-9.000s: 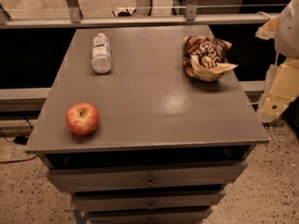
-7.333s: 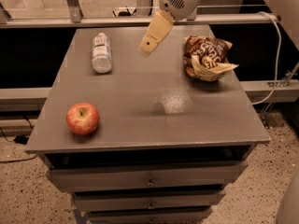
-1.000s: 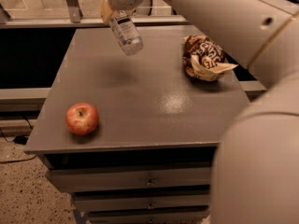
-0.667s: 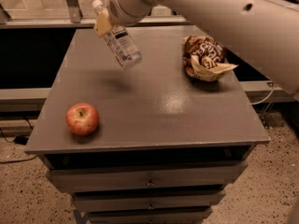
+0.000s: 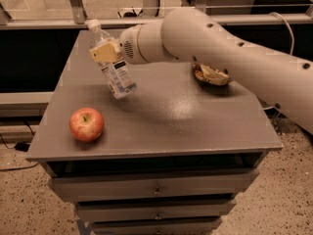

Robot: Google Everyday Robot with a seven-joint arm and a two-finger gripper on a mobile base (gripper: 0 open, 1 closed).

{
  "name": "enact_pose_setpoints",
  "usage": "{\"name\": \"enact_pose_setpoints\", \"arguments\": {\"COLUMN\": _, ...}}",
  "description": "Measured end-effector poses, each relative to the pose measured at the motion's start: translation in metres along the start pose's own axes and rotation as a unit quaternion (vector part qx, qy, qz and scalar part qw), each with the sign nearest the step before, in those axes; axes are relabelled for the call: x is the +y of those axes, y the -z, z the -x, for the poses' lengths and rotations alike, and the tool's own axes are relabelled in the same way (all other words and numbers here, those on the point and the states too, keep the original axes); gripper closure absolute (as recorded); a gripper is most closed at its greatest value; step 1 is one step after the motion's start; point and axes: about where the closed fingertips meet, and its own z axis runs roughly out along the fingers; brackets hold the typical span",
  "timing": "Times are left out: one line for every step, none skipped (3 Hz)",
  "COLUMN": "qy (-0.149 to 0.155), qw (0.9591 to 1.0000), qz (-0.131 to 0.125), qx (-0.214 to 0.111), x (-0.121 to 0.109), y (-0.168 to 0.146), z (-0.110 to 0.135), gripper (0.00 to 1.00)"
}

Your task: Place blue plastic bottle upright

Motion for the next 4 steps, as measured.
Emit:
{"name": "enact_pose_setpoints", "arguments": {"qy": -0.001, "qw": 0.9958, "qz": -0.011, "qx": -0.091, "x": -0.019, "y": 0.022, "z": 0.016, "gripper": 1.0}}
{"name": "enact_pose_setpoints", "arguments": {"qy": 0.0, "qw": 0.9879, "qz": -0.029, "qx": -0.153, "x": -0.054, "y": 0.049, "z": 0.003, "gripper": 1.0}}
{"name": "enact_pose_setpoints", "arguments": {"qy": 0.023, "qw": 0.9827, "qz": -0.037, "qx": -0.18, "x": -0.058, "y": 0.076, "z": 0.006, "gripper": 1.0}}
{"name": "enact_pose_setpoints", "arguments": {"qy": 0.026, "qw": 0.9828, "qz": -0.037, "qx": -0.179, "x": -0.054, "y": 0.076, "z": 0.01, "gripper": 1.0}}
